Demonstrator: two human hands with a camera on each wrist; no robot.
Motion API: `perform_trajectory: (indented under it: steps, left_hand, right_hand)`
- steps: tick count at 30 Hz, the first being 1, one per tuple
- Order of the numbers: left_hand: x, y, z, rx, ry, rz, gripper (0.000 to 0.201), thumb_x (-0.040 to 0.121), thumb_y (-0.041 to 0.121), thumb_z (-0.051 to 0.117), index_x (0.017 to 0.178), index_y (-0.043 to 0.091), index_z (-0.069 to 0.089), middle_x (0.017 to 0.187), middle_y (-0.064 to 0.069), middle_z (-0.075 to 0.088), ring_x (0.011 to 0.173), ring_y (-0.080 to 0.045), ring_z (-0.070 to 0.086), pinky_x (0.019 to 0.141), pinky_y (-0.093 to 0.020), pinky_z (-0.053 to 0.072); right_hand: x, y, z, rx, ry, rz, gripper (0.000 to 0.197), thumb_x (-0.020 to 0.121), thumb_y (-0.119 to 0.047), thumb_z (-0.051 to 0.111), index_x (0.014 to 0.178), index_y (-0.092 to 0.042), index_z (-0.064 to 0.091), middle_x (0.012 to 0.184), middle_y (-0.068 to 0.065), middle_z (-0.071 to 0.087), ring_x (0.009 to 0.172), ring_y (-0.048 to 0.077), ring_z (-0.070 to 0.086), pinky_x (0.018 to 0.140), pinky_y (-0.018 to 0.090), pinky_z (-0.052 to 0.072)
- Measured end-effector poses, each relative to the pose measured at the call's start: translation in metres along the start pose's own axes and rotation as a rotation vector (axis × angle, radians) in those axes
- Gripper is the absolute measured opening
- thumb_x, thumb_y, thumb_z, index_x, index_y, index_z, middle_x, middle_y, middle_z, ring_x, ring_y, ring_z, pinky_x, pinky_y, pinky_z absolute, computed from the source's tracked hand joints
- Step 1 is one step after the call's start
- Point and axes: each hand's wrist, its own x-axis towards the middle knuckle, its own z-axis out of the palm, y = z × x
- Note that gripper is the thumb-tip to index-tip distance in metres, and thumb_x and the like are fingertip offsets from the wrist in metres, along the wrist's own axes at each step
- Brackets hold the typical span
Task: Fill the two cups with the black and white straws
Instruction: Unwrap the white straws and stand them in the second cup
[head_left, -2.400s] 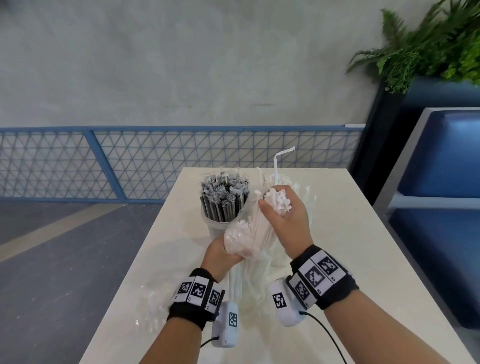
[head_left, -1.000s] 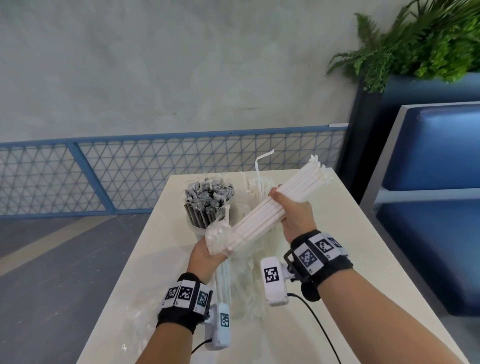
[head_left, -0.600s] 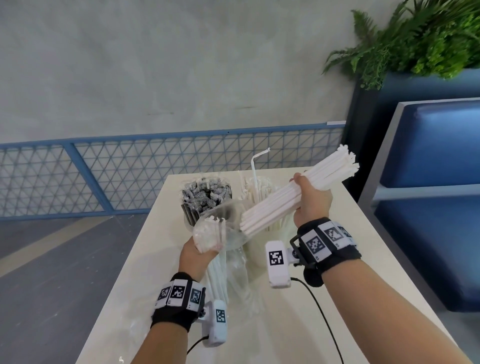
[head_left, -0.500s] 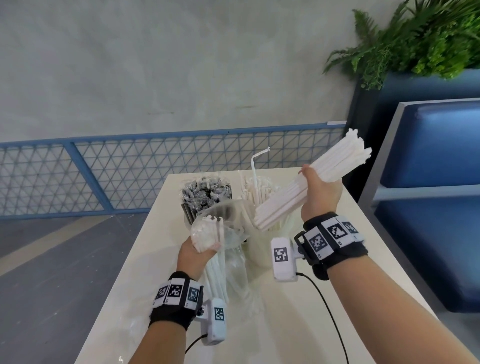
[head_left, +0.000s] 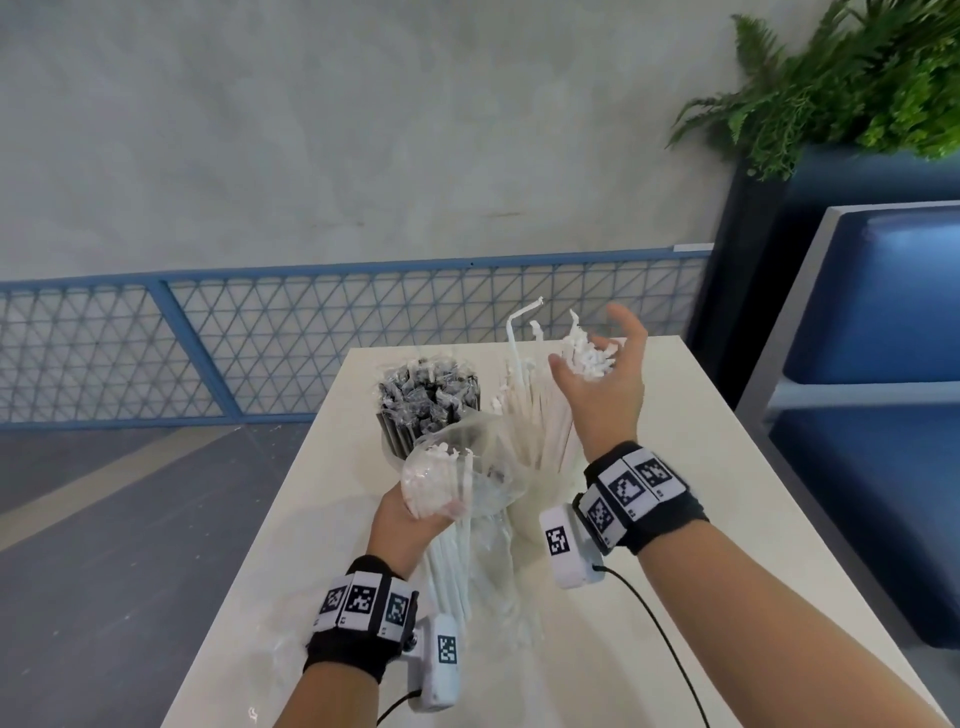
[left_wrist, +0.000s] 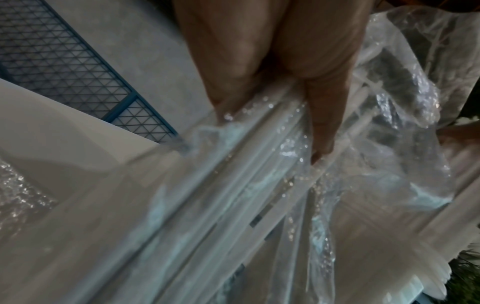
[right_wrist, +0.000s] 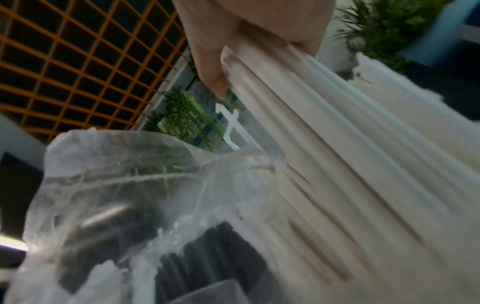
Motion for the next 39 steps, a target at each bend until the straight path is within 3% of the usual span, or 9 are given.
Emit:
perform_trajectory:
  steps: [6,10,16,19,22,26,30,35,39]
  left_hand:
    - [0.004,-0.005,0.004,-0.049,-0.017,-0.005,0.033,0.074,-0.004,0.071,0.103,0.009,0.063,0.090,0.003,0.069,0.079,0.001,0.067,0.066,-0.009,0.051]
    - [0.007,-0.008,0.000,-0.035,-0.006,-0.004,0.030,0.073,-0.004,0.071,0.098,0.012,0.064,0.089,0.002,0.069,0.077,0.003,0.067,0.066,-0.009,0.051]
    - [0.010,-0.013,-0.003,-0.016,-0.003,-0.008,0.033,0.072,0.002,0.075,0.101,0.013,0.065,0.093,0.000,0.071,0.088,-0.007,0.067,0.072,-0.014,0.053]
    - [0.007,-0.010,-0.002,-0.038,-0.017,-0.017,0.036,0.072,0.000,0.074,0.106,0.007,0.063,0.092,0.001,0.070,0.082,0.000,0.067,0.068,-0.011,0.052]
    - [0.006,-0.009,0.000,-0.065,-0.039,-0.020,0.037,0.072,-0.004,0.072,0.106,0.007,0.063,0.090,0.003,0.070,0.078,0.004,0.067,0.066,-0.010,0.051]
    - [0.007,-0.010,0.000,-0.076,-0.037,-0.015,0.044,0.063,0.004,0.080,0.103,0.010,0.064,0.091,0.002,0.071,0.082,-0.001,0.068,0.067,-0.012,0.051]
    - [0.008,-0.013,-0.002,-0.071,-0.010,0.002,0.041,0.065,0.003,0.080,0.103,0.007,0.064,0.087,0.004,0.070,0.076,0.005,0.067,0.065,-0.010,0.050]
    - [0.005,-0.012,-0.001,-0.068,-0.037,0.009,0.043,0.067,-0.002,0.078,0.105,0.005,0.062,0.089,0.002,0.069,0.075,0.006,0.066,0.065,-0.009,0.050]
    - [0.004,-0.015,-0.001,-0.098,-0.059,0.028,0.059,0.056,0.013,0.081,0.111,0.003,0.060,0.098,-0.007,0.069,0.090,-0.014,0.066,0.072,-0.015,0.053]
  right_hand:
    - [0.007,0.015,0.010,-0.350,-0.226,-0.264,0.026,0.089,-0.008,0.055,0.115,-0.008,0.059,0.111,0.010,0.063,0.086,0.010,0.051,0.074,-0.002,0.033]
    - [0.005,0.024,0.014,-0.461,-0.303,-0.305,0.023,0.091,-0.010,0.049,0.113,-0.008,0.058,0.110,0.007,0.061,0.078,0.023,0.056,0.070,0.023,0.038]
    - [0.007,0.028,0.025,-0.632,-0.384,-0.303,0.026,0.094,-0.012,0.044,0.118,-0.007,0.053,0.116,0.009,0.058,0.079,0.023,0.055,0.066,0.024,0.032]
    - [0.019,0.029,0.024,-0.705,-0.448,-0.223,0.034,0.095,-0.020,0.044,0.127,-0.011,0.048,0.126,0.009,0.053,0.099,0.031,0.058,0.079,0.034,0.043]
    - [0.020,0.026,0.021,-0.832,-0.430,-0.213,0.047,0.093,-0.037,0.048,0.136,-0.019,0.041,0.135,0.008,0.046,0.120,0.029,0.046,0.099,0.043,0.036]
    - [-0.018,-0.001,0.010,-0.343,-0.069,-0.492,0.029,0.090,-0.027,0.051,0.109,-0.006,0.056,0.103,0.003,0.054,0.095,0.009,0.047,0.087,0.017,0.038]
    - [-0.065,-0.002,0.005,-0.277,-0.392,-0.489,0.017,0.090,-0.021,0.049,0.086,-0.010,0.062,0.073,-0.006,0.058,0.066,0.003,0.053,0.064,0.010,0.046]
    - [-0.072,0.036,0.010,-0.531,-0.582,-0.187,0.018,0.092,-0.011,0.052,0.106,-0.010,0.062,0.104,0.006,0.064,0.086,0.017,0.061,0.082,0.032,0.053]
    - [-0.071,0.035,0.012,-0.554,-0.758,-0.092,0.025,0.088,-0.014,0.058,0.112,-0.011,0.063,0.107,0.003,0.068,0.087,0.010,0.061,0.077,0.011,0.045]
